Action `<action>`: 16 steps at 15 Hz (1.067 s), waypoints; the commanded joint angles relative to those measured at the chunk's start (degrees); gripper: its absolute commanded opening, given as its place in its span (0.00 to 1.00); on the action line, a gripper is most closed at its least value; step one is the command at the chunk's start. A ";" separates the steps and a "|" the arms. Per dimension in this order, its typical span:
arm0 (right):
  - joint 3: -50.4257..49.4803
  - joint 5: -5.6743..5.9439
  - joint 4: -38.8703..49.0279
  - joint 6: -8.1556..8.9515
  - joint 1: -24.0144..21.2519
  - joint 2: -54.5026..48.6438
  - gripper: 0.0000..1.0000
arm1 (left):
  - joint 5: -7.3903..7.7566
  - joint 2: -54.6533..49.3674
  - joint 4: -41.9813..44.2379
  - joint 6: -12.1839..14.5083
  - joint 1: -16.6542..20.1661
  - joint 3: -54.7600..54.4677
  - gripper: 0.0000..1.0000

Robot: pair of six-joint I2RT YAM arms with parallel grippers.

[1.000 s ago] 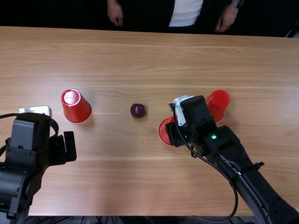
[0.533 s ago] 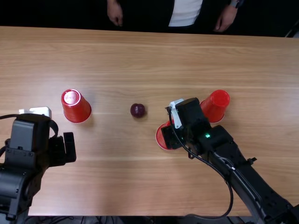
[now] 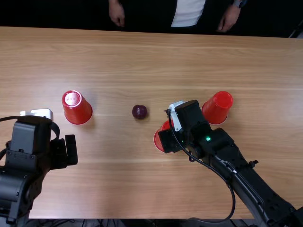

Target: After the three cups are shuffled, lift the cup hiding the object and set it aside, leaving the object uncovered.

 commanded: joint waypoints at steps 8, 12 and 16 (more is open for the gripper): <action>6.96 1.95 -0.94 -0.76 -7.34 -19.84 1.00 | -0.05 -3.10 1.01 -0.53 -0.37 -2.58 1.00; 2.57 1.95 -1.79 -0.98 -20.08 -32.23 1.00 | -0.05 -5.48 1.43 -0.53 0.07 -4.16 1.00; -3.85 1.95 -6.43 -0.98 -25.88 -43.92 1.00 | -0.05 -10.22 6.50 -0.53 0.42 -8.29 1.00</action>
